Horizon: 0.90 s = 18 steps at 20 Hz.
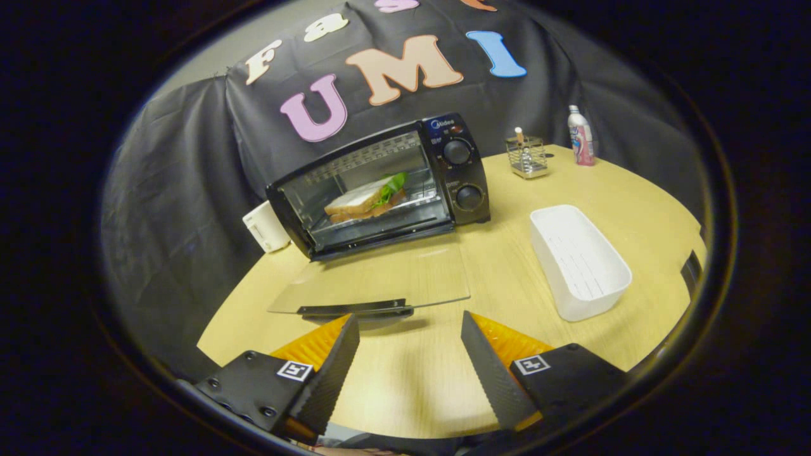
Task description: Open the toaster oven, put the food inside, and close the toaster oven door.
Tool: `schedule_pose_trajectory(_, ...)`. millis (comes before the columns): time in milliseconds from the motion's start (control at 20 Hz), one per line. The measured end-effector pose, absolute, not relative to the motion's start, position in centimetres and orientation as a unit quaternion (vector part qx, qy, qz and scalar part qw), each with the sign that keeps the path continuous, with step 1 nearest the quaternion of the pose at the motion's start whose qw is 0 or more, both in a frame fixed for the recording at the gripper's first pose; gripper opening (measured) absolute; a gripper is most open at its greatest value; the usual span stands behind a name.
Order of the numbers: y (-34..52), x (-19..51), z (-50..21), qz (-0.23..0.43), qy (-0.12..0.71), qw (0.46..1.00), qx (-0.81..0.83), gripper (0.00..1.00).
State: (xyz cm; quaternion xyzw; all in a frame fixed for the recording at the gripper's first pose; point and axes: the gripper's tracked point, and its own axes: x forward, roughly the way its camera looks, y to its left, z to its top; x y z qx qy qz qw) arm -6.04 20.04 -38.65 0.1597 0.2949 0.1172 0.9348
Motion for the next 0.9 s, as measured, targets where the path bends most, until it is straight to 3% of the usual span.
schedule_pose_trajectory(500, 20.2, -4.1, -41.0, 0.106, 0.331, 0.929, 0.13, 0.99)
schedule_pose_trajectory(900, 20.0, -2.5, -34.8, 0.107, 0.249, 0.957, 0.106, 0.99)
